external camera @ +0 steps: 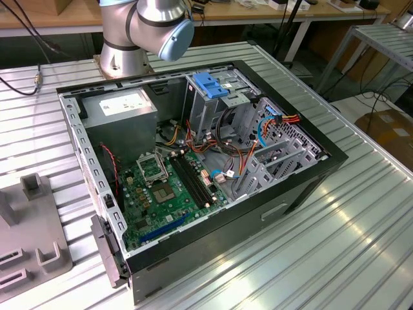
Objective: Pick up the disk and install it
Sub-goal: 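Pick up the disk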
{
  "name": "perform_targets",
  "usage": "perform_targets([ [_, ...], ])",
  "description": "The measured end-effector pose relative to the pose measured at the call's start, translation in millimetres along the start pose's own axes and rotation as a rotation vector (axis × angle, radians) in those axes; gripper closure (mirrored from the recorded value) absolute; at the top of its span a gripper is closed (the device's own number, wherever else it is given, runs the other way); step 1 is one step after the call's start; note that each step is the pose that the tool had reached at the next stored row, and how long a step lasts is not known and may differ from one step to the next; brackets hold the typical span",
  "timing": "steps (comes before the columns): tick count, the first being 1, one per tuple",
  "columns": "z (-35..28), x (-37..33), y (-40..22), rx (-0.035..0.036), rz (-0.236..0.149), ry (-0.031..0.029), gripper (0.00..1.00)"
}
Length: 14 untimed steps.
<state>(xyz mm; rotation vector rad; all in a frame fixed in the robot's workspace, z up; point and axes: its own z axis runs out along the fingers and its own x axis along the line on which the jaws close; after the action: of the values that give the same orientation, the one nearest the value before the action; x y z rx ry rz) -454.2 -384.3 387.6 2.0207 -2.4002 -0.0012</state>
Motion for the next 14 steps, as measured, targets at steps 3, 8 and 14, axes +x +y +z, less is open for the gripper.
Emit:
perform_targets([
  [3,2.3,-0.6,0.0,0.0034,-0.030,-0.0006,0.77],
  [8,8.9,-0.9,0.1,0.0084,-0.075,-0.0014,0.53],
  [14,22.2,-4.6,0.7,0.0085,-0.094,-0.0015,0.40],
])
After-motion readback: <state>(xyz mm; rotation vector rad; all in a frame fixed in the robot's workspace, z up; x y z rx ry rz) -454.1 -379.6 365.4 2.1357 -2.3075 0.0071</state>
